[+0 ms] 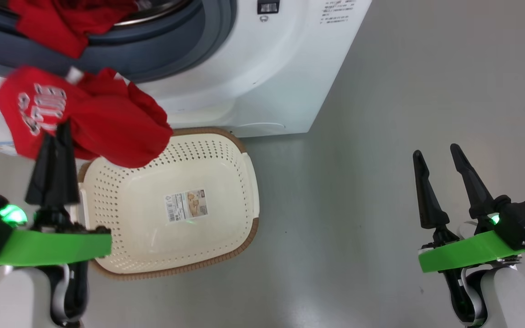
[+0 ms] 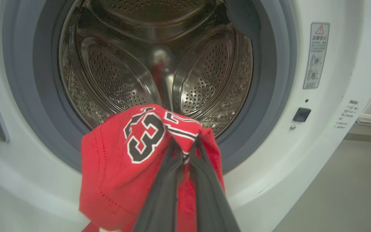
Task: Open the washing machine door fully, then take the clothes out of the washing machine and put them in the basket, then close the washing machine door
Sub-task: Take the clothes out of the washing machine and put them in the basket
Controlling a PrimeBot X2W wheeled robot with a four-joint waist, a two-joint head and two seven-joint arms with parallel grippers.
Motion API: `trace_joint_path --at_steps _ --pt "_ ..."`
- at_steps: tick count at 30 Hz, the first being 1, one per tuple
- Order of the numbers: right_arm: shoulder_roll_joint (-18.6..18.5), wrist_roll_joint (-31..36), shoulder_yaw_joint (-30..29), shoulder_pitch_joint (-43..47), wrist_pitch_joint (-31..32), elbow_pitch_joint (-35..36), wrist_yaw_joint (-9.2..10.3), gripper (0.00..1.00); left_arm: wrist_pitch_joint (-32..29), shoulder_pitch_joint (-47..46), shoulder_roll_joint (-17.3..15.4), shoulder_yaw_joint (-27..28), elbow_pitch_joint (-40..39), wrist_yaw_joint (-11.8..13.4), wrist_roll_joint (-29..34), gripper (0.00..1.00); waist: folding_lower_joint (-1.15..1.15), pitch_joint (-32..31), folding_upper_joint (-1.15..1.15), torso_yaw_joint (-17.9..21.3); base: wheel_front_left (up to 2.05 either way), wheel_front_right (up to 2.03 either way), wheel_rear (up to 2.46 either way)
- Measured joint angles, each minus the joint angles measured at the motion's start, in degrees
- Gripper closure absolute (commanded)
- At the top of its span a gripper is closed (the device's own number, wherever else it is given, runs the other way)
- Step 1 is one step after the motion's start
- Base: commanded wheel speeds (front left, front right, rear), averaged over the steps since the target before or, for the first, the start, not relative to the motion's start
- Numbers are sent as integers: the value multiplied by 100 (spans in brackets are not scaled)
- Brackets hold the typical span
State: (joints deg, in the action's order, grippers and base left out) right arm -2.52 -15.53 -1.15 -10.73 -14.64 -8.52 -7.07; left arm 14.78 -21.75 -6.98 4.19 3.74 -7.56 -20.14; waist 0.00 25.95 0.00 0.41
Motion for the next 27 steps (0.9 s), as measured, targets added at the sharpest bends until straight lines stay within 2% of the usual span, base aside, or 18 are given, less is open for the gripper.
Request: trace_joint_path --at_steps 14,27 --pt "0 -1 64 -58 0 83 0 0 -7 7 -41 -590 1873 0 -13 100 0 545 0 76 0 0 0" --pt "-10 8 174 -361 0 171 0 0 -8 -818 -205 -1214 3424 0 -277 100 0 1160 0 146 0 0 0"
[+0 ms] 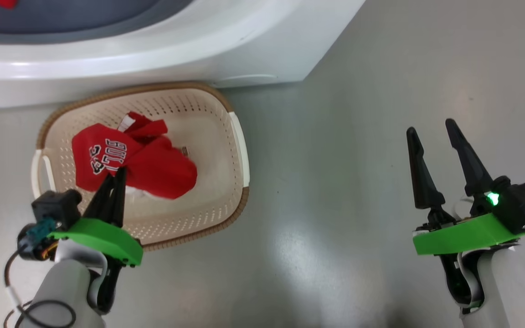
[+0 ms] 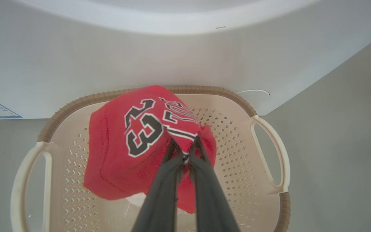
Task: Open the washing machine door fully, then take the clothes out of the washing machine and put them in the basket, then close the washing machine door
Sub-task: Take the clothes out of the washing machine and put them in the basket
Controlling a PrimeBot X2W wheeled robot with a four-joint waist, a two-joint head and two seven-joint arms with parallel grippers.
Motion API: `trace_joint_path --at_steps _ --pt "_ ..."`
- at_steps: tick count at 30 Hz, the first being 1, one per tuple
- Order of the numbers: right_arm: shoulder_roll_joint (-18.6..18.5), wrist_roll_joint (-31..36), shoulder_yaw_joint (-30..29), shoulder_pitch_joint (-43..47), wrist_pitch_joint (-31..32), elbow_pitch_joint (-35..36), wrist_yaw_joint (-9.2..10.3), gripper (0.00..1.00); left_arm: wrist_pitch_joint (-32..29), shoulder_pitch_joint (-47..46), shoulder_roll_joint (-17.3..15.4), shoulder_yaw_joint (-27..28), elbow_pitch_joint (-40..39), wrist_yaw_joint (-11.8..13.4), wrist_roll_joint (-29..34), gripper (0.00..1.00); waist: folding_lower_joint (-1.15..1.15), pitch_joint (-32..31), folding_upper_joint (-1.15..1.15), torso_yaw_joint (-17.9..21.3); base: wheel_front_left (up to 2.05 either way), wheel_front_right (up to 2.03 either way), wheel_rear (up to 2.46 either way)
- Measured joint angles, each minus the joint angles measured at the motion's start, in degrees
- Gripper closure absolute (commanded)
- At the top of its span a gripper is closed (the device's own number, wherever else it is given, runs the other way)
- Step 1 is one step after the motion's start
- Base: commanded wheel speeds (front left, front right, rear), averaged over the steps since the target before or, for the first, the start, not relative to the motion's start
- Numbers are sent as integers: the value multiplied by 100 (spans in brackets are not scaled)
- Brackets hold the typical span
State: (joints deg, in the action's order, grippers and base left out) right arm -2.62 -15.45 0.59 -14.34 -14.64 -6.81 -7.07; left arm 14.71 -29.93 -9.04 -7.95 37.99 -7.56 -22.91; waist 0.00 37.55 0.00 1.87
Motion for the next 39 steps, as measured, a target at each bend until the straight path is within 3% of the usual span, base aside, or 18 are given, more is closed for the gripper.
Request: trace_joint_path --at_steps 16,28,29,30,31,32,39 --pt "-27 192 7 -375 0 187 0 0 0 -1105 -143 -1027 1193 0 -579 100 0 870 0 -14 0 0 0" --pt "-32 193 5 -385 0 196 0 0 0 -1272 -238 -1199 1396 0 -827 98 0 1011 0 -39 0 0 0" --pt "-32 193 5 -389 0 196 0 0 0 -1272 -238 -1204 1400 0 -864 85 1 1006 0 -39 0 0 0" --pt "-32 193 7 -397 0 194 0 0 0 -1272 -240 -1205 1401 0 -891 64 1 998 0 -37 0 0 0" --pt "-32 193 7 -403 0 194 0 0 1 -1272 -241 -1204 1401 0 -899 37 0 990 0 -35 0 0 0" --pt "-32 193 5 -403 0 193 0 0 0 -1272 -241 -1205 1402 0 -901 0 0 977 0 -36 0 0 0" --pt "-32 193 7 -396 0 135 0 0 0 -1209 -241 -1095 1314 0 -953 0 1 771 0 -39 0 0 0"
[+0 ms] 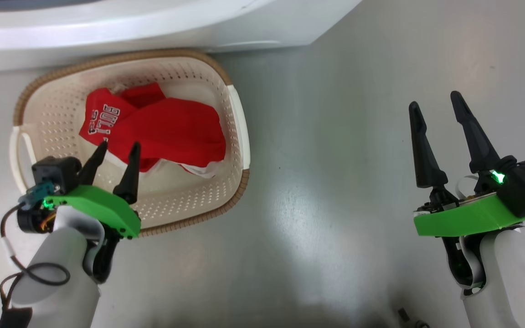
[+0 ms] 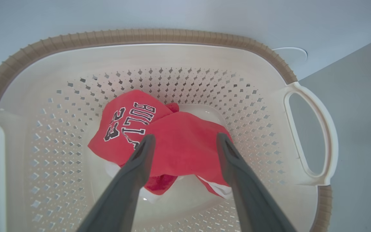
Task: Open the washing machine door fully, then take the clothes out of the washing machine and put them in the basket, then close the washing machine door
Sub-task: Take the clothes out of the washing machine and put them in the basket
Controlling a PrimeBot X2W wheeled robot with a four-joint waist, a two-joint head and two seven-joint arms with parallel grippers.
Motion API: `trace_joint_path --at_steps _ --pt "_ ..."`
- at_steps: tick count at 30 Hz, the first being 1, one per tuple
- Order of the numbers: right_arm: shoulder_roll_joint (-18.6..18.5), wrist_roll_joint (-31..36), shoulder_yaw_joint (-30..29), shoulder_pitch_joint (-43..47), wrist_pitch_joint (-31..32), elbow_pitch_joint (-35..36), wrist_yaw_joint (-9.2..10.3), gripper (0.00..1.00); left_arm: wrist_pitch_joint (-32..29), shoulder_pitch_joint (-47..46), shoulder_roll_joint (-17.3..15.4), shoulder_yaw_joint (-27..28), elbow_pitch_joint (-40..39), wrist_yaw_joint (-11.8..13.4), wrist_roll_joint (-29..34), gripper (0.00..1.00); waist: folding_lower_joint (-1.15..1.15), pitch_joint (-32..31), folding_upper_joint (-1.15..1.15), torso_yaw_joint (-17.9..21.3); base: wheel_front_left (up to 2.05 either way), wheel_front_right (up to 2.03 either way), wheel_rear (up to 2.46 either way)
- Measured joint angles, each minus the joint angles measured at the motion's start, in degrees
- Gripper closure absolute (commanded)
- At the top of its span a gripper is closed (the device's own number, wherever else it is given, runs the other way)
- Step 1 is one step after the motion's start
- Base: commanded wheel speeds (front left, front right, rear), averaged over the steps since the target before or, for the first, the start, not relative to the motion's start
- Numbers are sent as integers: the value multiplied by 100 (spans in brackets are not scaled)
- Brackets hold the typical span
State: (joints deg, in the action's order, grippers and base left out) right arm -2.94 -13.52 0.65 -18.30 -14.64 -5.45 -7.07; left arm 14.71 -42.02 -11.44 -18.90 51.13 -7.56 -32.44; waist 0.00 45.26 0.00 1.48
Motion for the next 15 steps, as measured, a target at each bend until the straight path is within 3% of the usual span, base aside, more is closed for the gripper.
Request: trace_joint_path --at_steps 15 --pt "0 20 22 231 0 -363 0 0 1 1092 33 959 -1258 0 448 0 0 -1017 0 -46 0 0 0"
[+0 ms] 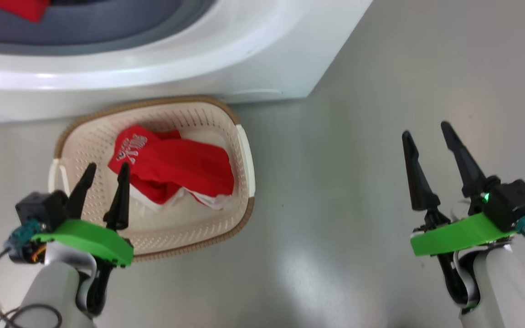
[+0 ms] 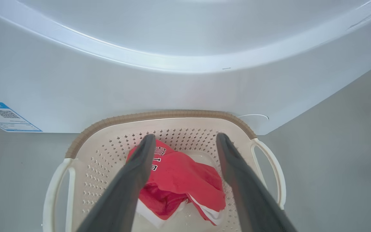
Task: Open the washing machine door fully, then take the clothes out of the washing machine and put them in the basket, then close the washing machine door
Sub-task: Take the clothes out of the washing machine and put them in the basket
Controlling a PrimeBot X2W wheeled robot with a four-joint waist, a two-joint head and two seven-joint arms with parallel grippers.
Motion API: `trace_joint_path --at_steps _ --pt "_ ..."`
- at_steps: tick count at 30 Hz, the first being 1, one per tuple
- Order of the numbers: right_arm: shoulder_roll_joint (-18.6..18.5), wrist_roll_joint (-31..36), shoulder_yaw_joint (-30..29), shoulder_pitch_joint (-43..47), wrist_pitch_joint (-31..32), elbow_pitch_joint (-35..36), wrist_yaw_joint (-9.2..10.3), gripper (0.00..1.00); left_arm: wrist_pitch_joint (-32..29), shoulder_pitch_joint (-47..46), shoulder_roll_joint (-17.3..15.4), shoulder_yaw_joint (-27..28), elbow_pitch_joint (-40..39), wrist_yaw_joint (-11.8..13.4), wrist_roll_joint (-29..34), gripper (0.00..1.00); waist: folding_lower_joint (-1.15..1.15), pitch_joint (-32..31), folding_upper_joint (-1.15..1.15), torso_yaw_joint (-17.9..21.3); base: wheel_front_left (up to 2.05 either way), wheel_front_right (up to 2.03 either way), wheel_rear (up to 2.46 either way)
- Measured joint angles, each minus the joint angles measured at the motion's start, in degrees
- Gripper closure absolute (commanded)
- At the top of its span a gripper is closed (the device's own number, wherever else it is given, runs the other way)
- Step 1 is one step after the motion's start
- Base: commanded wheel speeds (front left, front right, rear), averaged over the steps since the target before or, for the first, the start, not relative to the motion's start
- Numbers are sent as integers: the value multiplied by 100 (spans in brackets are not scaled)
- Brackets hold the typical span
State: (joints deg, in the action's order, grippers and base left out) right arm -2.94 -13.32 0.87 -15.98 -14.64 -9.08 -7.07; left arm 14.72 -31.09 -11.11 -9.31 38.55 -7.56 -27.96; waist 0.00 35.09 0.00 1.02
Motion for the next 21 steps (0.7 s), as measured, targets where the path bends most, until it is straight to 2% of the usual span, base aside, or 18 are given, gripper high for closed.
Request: trace_joint_path --at_steps 21 --pt "26 69 -247 1499 0 -382 0 0 0 2242 289 876 -2192 0 954 0 0 -2090 0 -192 0 0 0"
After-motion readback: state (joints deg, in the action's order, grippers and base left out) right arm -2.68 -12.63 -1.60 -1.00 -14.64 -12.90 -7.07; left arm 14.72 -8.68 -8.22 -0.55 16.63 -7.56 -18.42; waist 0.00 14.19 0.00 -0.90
